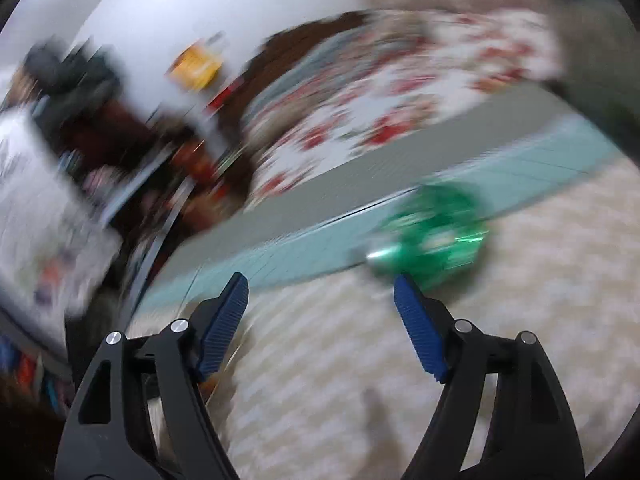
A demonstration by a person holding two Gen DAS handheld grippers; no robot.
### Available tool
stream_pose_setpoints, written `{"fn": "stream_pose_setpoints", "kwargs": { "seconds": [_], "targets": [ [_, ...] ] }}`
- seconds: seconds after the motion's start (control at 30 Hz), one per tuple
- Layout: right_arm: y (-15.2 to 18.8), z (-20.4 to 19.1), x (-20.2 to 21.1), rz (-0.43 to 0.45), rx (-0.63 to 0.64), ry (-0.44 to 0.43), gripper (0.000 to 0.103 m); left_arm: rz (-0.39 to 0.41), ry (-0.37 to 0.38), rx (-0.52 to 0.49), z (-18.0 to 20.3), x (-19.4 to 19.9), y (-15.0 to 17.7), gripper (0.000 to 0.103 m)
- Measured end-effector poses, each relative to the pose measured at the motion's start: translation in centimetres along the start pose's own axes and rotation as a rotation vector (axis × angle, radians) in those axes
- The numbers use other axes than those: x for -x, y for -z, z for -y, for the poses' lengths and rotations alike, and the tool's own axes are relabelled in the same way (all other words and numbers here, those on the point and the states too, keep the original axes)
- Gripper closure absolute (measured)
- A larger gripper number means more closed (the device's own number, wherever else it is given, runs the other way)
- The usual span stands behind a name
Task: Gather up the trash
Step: 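Grasp the crushed green can with the right tool while the left tool holds the wrapper, then carry the wrapper and can to the wastebasket and open both tools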
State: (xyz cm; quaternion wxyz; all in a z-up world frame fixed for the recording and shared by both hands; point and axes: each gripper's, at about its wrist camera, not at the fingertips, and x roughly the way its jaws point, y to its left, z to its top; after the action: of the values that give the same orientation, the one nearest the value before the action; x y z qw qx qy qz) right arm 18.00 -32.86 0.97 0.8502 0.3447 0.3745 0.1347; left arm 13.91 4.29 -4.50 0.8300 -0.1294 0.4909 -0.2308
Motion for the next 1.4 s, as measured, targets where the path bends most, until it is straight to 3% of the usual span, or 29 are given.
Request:
{"fn": "stream_pose_setpoints", "kwargs": {
  "seconds": [0.07, 0.13, 0.2, 0.3, 0.33, 0.37, 0.53, 0.73, 0.87, 0.97, 1.07, 1.2, 1.27, 1.4],
  "targets": [
    [-1.3, 3.5, -1.1, -0.041, -0.132, 0.015, 0.038, -0.01, 0.025, 0.001, 0.4, -0.4, -0.1, 0.083],
    [-1.9, 5.1, -2.7, -0.098, -0.187, 0.007, 0.041, -0.015, 0.025, -0.013, 1.0, -0.8, -0.2, 0.082],
    [-2.3, 5.6, -4.1, -0.134, -0.181, 0.009, 0.049, -0.023, 0.025, -0.023, 1.6, -1.2, -0.3, 0.082],
    [-3.4, 5.1, -6.1, -0.156, -0.128, 0.026, 0.051, -0.033, 0.022, -0.034, 2.2, -1.7, -0.4, 0.082],
    [-3.5, 5.0, -6.7, -0.163, -0.119, 0.028, 0.055, -0.035, 0.02, -0.035, 2.3, -1.9, -0.5, 0.082],
    [-3.6, 5.1, -7.4, -0.181, -0.114, 0.03, 0.071, -0.038, 0.016, -0.039, 2.5, -2.1, -0.6, 0.082],
    [-2.4, 5.5, -7.4, -0.204, -0.154, -0.095, 0.078, -0.048, 0.012, -0.043, 2.9, -2.5, -1.0, 0.082],
    [-2.2, 5.7, -3.8, -0.137, -0.176, -0.14, 0.081, -0.07, 0.046, -0.086, 5.8, -3.8, -2.2, 0.082],
    [-3.6, 8.2, 2.1, -0.042, -0.197, -0.126, 0.083, -0.1, 0.113, -0.171, 11.2, -6.1, -4.0, 0.083],
    [-4.9, 11.2, 8.8, 0.075, -0.198, -0.057, 0.083, -0.124, 0.173, -0.242, 16.2, -8.3, -5.3, 0.082],
    [-6.0, 15.2, 16.8, 0.238, -0.19, 0.088, 0.083, -0.155, 0.242, -0.334, 22.6, -11.2, -6.3, 0.082],
    [-7.1, 19.4, 23.2, 0.381, -0.142, 0.335, 0.083, -0.198, 0.324, -0.438, 31.6, -15.5, -7.4, 0.082],
    [-7.4, 21.5, 24.3, 0.4, -0.182, 0.373, 0.083, -0.22, 0.352, -0.47, 35.3, -17.7, -7.9, 0.082],
    [-7.4, 25.9, 24.5, 0.406, -0.287, 0.365, 0.083, -0.276, 0.375, -0.506, 42.0, -22.9, -8.8, 0.082]
  ]
}}
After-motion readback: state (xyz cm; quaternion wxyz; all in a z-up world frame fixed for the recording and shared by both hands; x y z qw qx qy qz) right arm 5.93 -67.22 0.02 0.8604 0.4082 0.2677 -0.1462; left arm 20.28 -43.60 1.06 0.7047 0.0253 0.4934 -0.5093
